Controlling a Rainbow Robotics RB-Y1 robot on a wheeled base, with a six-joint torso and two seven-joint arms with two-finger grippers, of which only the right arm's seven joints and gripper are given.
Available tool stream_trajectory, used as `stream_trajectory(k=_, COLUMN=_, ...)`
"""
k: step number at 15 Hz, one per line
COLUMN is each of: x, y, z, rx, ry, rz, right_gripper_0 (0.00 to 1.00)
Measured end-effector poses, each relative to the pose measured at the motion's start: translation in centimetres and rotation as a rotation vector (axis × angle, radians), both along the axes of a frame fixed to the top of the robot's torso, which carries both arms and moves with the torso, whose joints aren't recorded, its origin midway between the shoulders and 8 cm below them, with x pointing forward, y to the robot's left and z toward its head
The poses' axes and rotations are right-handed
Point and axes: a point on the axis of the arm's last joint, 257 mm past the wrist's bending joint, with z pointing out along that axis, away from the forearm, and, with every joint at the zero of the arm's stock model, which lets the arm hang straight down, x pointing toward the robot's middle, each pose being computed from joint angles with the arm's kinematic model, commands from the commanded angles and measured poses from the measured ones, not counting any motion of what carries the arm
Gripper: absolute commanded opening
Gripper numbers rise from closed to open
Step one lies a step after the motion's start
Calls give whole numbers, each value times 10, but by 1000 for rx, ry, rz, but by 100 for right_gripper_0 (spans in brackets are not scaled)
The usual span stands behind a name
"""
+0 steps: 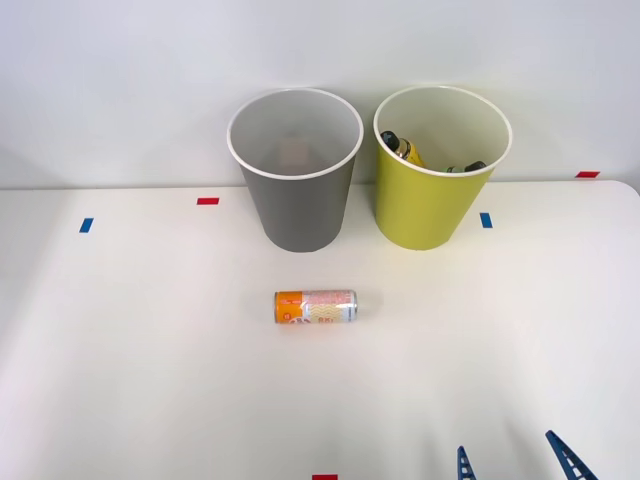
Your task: Put cans in the gray bin, plastic bottles in the light green bin
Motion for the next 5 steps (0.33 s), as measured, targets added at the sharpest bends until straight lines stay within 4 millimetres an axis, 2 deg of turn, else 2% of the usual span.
stream_trajectory(k=5, x=0, y=0, z=0, rx=0, ry=0, rz=0, right_gripper_0=100)
